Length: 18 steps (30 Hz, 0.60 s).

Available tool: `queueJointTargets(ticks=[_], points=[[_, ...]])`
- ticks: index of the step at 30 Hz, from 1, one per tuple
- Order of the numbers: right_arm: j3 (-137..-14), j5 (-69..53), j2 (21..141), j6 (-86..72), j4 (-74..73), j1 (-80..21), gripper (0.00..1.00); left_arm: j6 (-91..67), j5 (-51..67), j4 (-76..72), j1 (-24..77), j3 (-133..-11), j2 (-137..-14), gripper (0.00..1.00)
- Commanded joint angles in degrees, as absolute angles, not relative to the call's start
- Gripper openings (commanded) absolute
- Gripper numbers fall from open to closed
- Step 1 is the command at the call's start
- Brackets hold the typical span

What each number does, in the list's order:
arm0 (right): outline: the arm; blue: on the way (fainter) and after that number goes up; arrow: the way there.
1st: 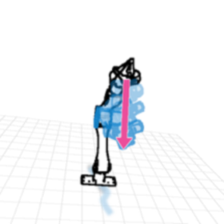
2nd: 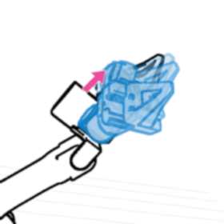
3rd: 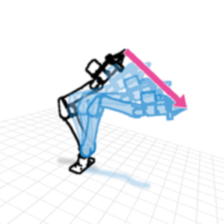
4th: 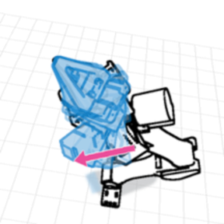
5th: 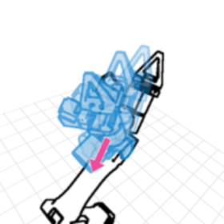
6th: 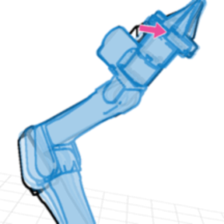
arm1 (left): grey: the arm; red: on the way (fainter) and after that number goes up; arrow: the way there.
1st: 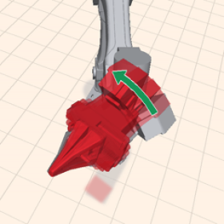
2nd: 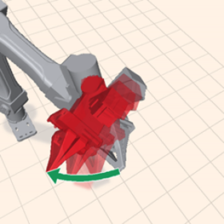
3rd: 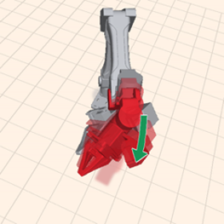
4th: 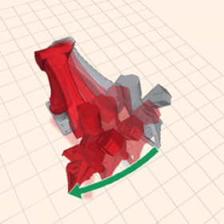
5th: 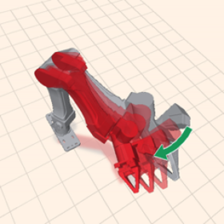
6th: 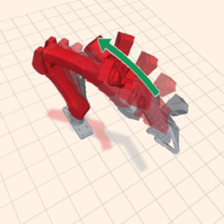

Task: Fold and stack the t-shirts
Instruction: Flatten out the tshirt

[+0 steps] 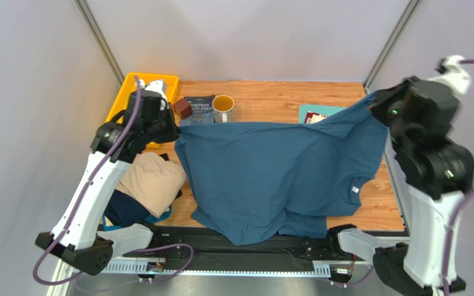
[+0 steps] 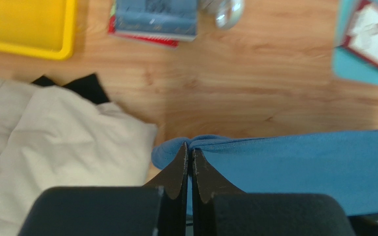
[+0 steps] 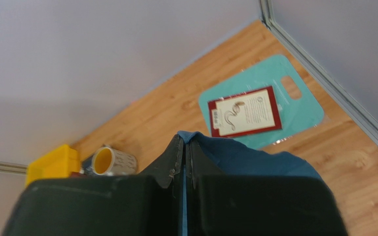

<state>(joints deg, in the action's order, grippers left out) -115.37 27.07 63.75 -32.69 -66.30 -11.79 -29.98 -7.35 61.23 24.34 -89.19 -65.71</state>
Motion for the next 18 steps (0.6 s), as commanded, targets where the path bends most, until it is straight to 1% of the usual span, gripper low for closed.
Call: queueJointTargets(ticks=[1, 5, 6, 8, 9, 14, 18], points=[[-108.91, 26.12, 67.84, -32.08, -67.85, -10.2, 0.0, -26.02, -14.67, 61.62, 24.26, -84.3, -67.41, 0.0], [-101.79, 24.0, 70.57, -32.43, -64.35, -7.65, 0.0, -25.84, -18.88, 54.96, 24.17, -75.96, -69.78, 0.0], [-98.38, 23.04, 71.1, -32.78, -63.38, -7.21, 0.0, -25.75, -19.59, 53.97, 24.26, -75.42, -71.26, 0.0], [-95.81, 20.31, 72.77, -33.13, -60.39, -6.59, 0.0, -24.7, -21.87, 50.47, 24.17, -74.36, -73.29, 0.0], [-94.32, 19.69, 73.38, -33.13, -59.6, -6.5, 0.0, -23.91, -22.49, 49.41, 24.17, -74.36, -75.56, 0.0], [-94.48, 18.54, 78.65, -31.47, -57.31, -6.42, 0.0, -20.66, -24.78, 45.27, 24.17, -77.68, -84.89, 0.0], [-94.83, 18.63, 81.47, -30.24, -56.34, -5.54, 0.0, -18.47, -24.0, 41.67, 24.08, -79.89, -91.48, 0.0]])
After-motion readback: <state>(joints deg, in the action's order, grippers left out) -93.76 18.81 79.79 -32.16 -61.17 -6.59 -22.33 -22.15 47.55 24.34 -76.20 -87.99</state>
